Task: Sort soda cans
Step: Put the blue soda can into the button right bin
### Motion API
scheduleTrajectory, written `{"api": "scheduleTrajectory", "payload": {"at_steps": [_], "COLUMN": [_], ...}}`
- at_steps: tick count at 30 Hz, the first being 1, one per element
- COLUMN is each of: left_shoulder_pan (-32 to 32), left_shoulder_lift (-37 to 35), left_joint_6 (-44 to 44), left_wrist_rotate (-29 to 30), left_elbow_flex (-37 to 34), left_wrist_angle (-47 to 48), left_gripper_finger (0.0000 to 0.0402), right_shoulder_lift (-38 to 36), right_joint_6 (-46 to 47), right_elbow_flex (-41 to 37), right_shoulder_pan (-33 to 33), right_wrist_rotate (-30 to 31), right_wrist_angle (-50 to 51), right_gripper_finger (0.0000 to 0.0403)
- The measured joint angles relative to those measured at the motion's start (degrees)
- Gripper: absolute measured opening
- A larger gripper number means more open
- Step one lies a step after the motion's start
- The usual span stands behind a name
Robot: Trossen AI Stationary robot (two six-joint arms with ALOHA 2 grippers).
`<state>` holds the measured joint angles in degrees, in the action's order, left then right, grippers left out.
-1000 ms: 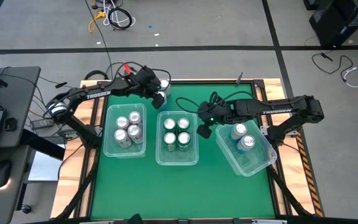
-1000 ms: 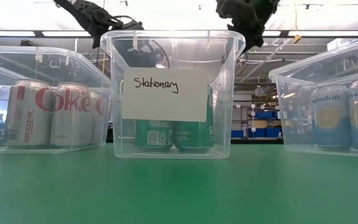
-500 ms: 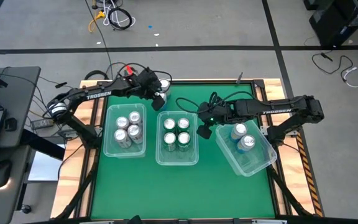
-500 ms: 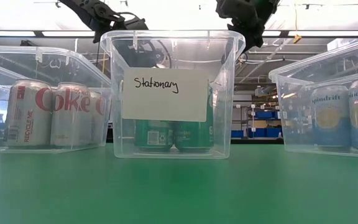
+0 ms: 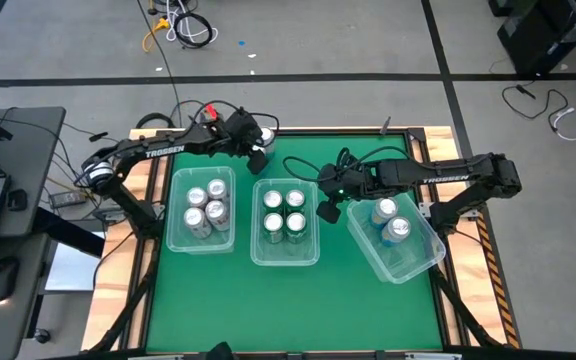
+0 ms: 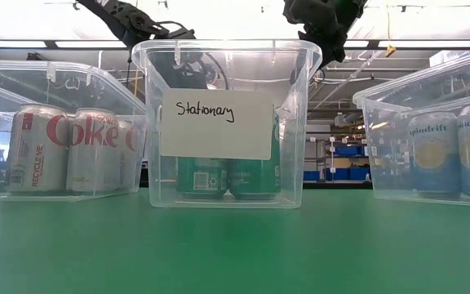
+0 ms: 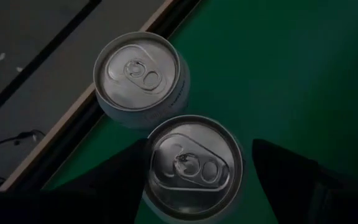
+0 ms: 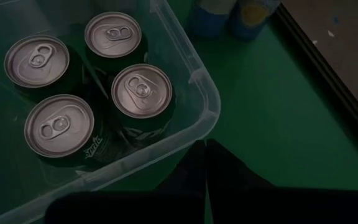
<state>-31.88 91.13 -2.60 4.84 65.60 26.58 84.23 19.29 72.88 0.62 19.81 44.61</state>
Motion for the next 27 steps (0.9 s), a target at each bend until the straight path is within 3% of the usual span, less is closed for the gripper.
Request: {"api": "scheduleTrajectory", "payload": {"at_steps": [12, 27], "left_shoulder_pan": [0.6, -2.7], "left_shoulder_lift": [-0.4, 2.8], "left_joint_6": [0.5, 0.9], "left_wrist_rotate": [-1.0, -2.5], "left_elbow_flex": [7.2, 7.8], "left_wrist_angle": [13.2, 13.8], "left_gripper_finger": [0.029, 0.029], "right_shoulder_lift": [0.0, 0.0], "right_joint_6": [0.0, -0.9], "right_elbow_flex": [0.0, 0.0], "right_shoulder_pan": [-0.1, -0.3], "right_wrist_rotate": [0.0, -0.6], "right_wrist_angle": [0.0, 0.1], "right_gripper_finger": [0.0001, 0.0001]}}
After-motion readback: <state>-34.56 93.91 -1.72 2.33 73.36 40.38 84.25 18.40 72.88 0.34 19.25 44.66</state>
